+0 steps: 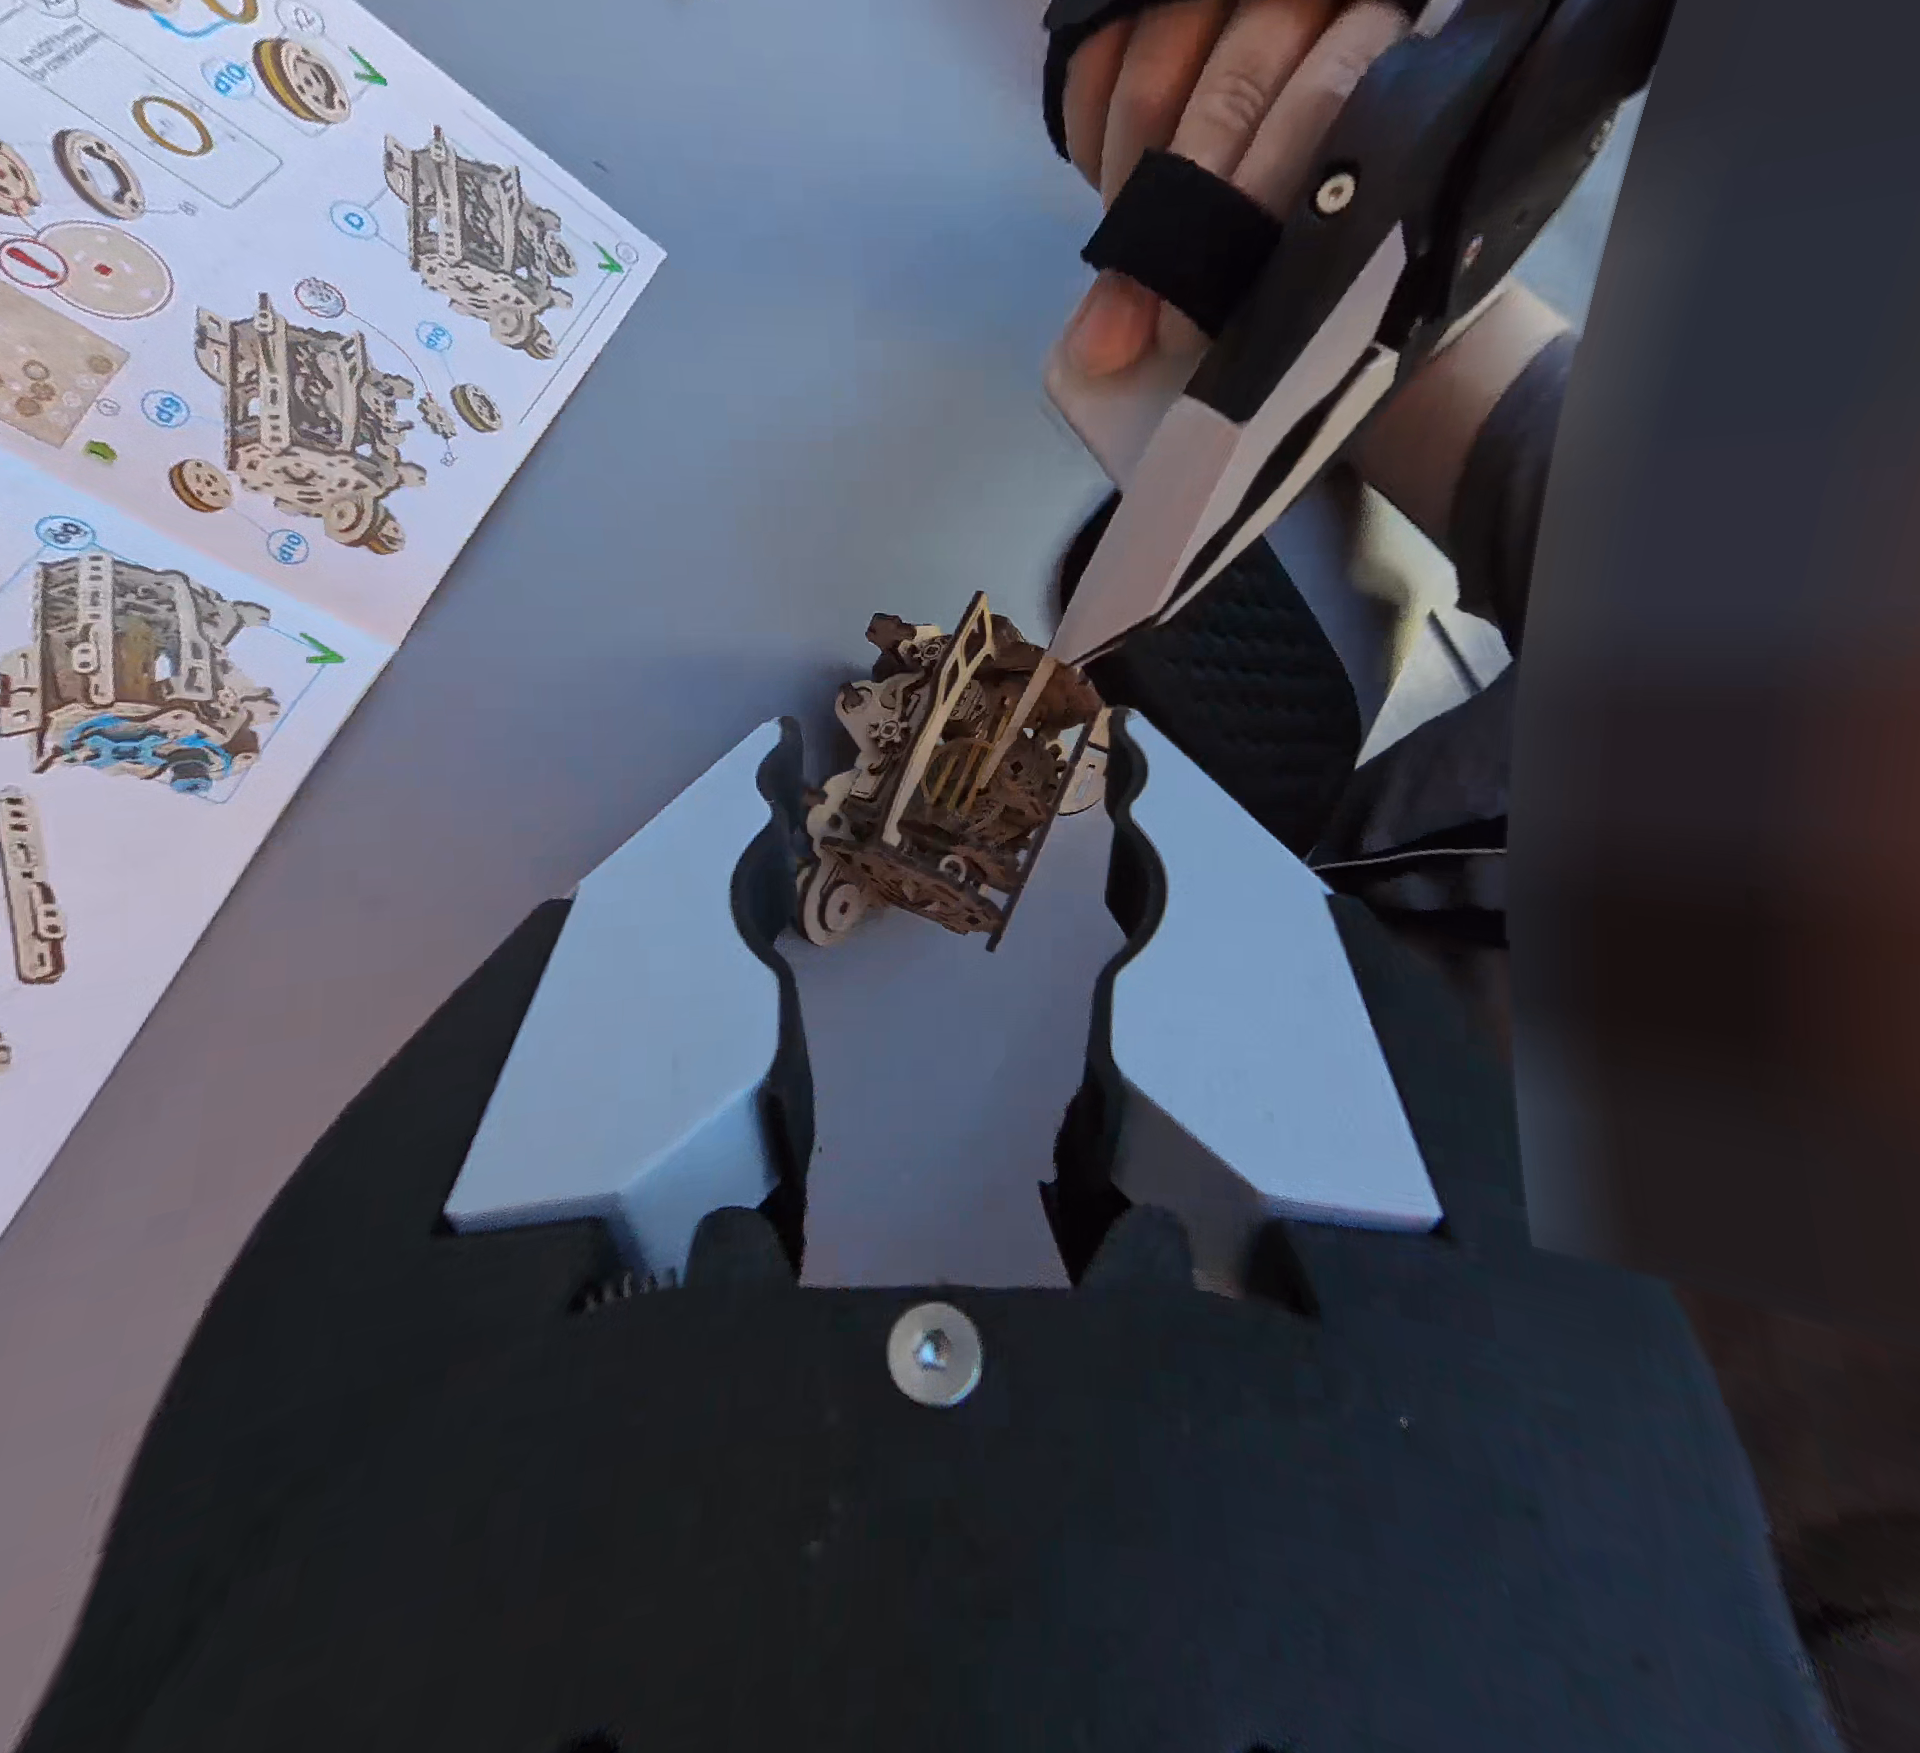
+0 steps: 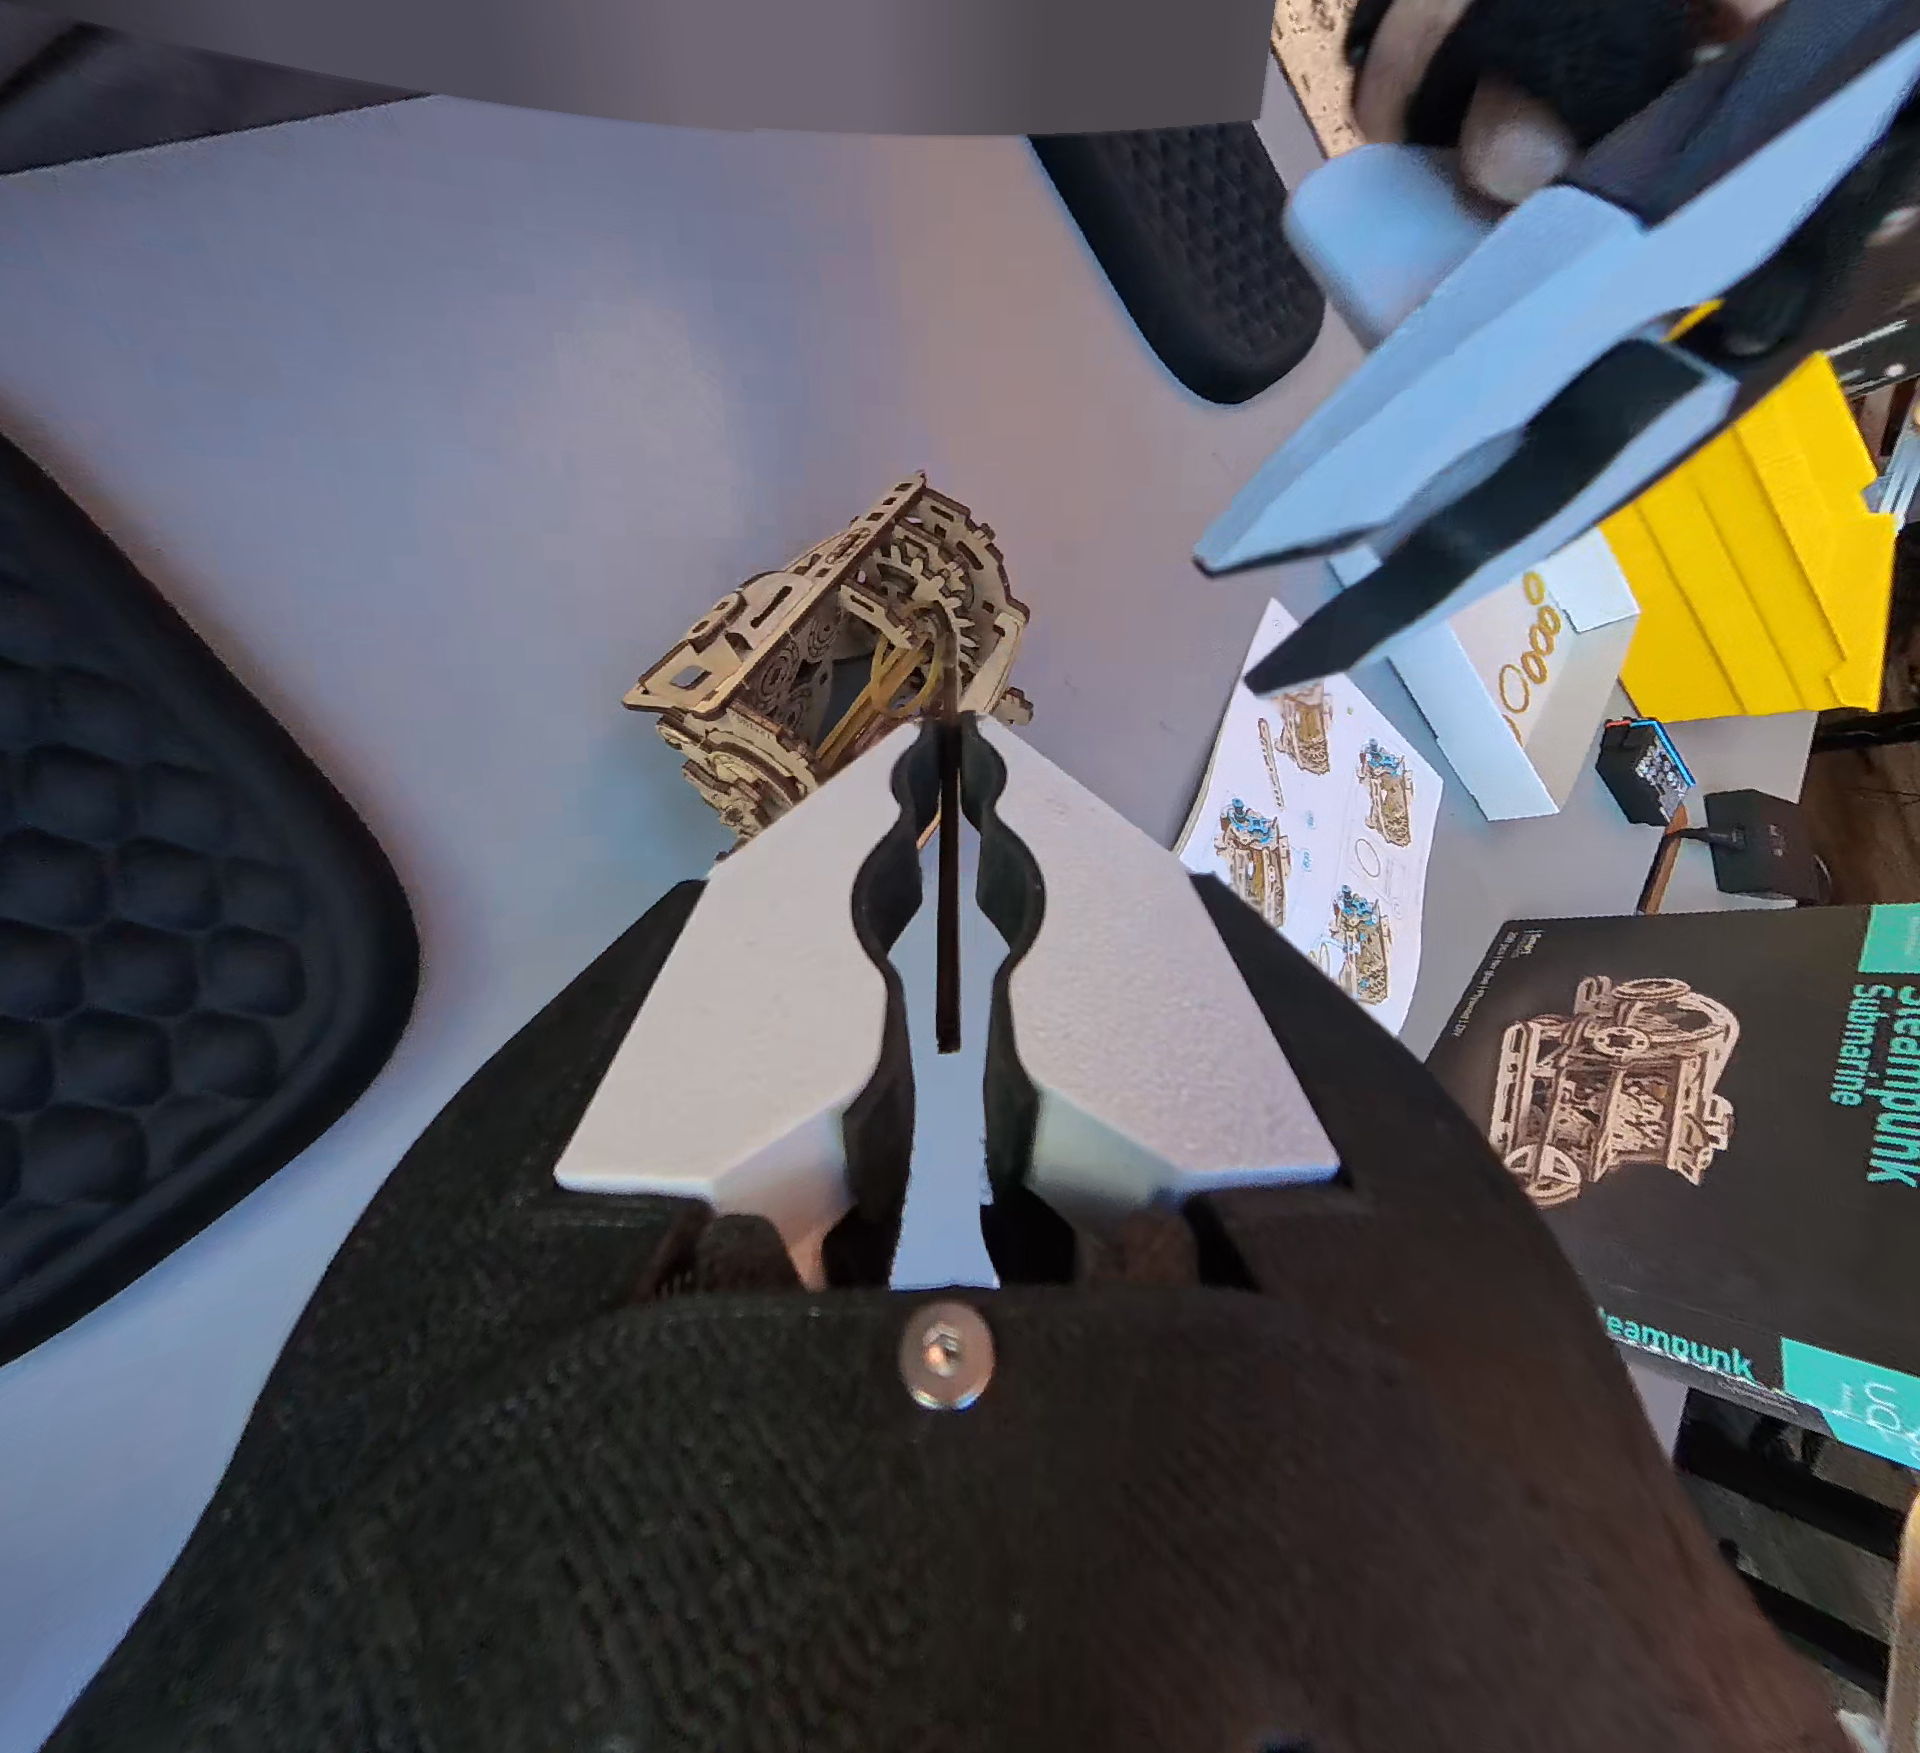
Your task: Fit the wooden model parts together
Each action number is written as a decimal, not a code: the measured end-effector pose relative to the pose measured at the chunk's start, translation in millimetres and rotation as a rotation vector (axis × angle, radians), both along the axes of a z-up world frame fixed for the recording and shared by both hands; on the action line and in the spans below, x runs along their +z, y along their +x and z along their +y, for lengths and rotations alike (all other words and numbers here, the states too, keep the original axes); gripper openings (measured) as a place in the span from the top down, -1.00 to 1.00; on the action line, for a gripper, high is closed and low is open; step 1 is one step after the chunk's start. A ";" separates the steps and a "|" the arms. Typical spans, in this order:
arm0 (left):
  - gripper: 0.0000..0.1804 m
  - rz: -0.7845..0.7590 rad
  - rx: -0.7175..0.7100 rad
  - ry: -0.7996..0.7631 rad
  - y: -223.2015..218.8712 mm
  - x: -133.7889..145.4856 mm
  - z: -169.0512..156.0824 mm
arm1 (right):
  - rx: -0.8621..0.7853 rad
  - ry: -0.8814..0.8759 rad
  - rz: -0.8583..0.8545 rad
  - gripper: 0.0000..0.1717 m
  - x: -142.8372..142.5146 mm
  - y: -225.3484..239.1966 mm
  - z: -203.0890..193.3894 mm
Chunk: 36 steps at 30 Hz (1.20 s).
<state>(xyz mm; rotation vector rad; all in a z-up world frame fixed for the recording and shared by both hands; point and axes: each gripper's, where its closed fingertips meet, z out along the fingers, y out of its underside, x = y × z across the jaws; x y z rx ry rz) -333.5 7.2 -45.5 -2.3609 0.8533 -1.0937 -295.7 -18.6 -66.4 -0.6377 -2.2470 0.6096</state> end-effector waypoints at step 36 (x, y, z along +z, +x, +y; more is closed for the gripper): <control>0.05 -0.258 -0.234 0.262 30.2 -72.0 -32.3 | -0.020 -0.119 -0.023 0.99 -17.1 -9.6 4.1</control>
